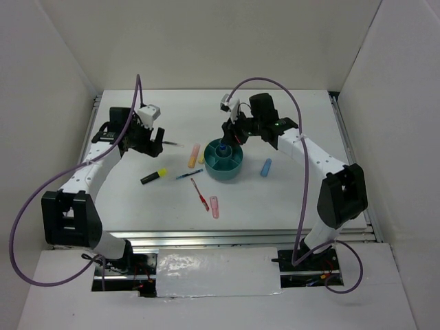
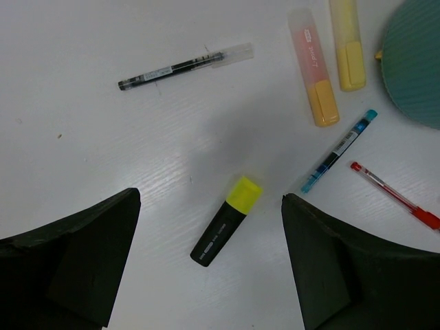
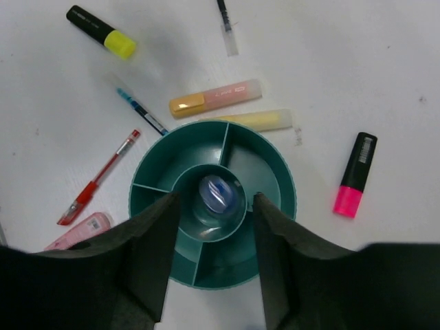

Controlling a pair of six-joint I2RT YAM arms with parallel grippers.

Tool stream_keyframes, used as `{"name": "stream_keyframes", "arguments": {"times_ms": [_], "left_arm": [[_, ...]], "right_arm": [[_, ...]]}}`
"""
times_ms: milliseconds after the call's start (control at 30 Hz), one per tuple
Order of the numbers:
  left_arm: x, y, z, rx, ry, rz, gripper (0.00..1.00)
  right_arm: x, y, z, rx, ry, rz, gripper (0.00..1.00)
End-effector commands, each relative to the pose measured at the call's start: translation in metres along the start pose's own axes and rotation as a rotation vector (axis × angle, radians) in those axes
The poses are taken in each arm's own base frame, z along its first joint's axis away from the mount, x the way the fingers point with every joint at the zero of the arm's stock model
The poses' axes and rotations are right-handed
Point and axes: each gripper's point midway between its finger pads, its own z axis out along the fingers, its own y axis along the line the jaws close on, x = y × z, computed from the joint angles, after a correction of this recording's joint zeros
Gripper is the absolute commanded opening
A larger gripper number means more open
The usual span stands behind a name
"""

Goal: Sort the stationery into containers
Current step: Place the stationery in the storage box.

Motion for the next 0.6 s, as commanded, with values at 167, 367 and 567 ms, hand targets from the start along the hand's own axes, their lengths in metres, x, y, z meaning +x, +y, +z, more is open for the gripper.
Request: {"name": "stream_keyframes", "arguments": {"times_ms": [167,367,567], "left_arm": [[-0.033,0.007,0.005,0.127,-0.152,0.049,0.96],[-0.036,-0.002,0.019,0.176,-0.202,0.058,0.93],[-0.033,0.015,0.042,0.103,-0.172,0.070,0.91]], "right_arm": [[-0.085,-0.029,-0.033,0.137,-0.177,-0.042,0.69],[-0.092,-0.085,-0.068,0.277,-0.250,0.088,0.72],[-0.054,-0.156,-0.067,0.383,-0.174,0.201,0.57]]}}
